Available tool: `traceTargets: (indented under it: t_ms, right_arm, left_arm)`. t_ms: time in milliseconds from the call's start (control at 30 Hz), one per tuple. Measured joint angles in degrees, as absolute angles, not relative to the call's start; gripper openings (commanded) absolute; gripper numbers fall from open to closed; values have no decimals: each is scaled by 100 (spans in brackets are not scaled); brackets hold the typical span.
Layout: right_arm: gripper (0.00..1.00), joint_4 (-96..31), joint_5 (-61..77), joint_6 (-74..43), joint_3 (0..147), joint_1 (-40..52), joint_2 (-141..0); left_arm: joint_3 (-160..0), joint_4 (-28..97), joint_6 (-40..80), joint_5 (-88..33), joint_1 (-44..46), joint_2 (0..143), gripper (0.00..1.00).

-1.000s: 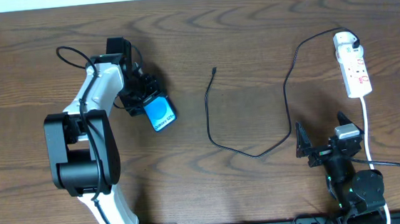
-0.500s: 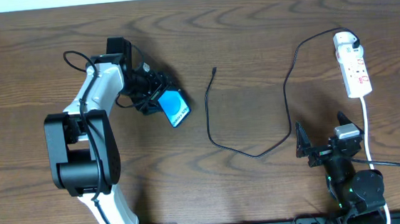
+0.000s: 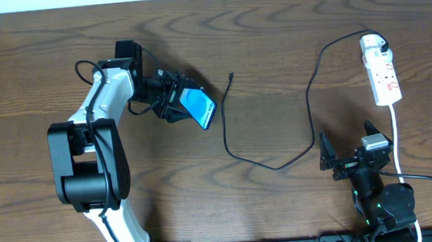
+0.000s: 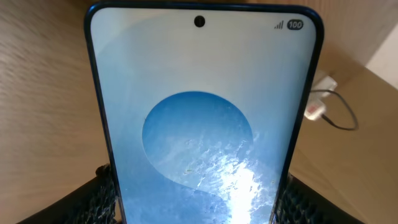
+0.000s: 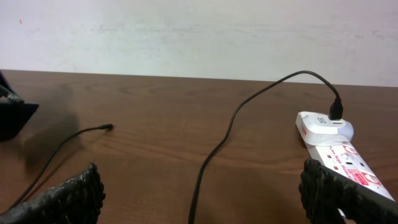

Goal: Plug charger to phone and switch on socket
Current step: 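Lift the phone upright with the left gripper and carry it rightward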

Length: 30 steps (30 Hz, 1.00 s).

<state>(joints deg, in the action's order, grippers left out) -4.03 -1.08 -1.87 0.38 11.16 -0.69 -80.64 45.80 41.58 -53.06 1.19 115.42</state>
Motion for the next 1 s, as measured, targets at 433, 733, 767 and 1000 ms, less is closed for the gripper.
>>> traceTargets:
  t_ms: [433,733,767,1000]
  right_arm:
    - [99,-403,-108,-187,38,1116,-67]
    - [99,-403,-106,-187,38,1116,-67]
    - [99,-403,-108,-187,38,1116,-69]
    - [99,-403,-106,-187,38,1116,-67]
  left_arm:
    - [-8064,4613,5533,-6403,119,11542,63]
    - [-8064,4613,5857,-6622,119,11542,62]
    - [-8064,4613,5900,-6635,119,11542,62]
    - [-8064,4613,6149,-6711,119,11542,62]
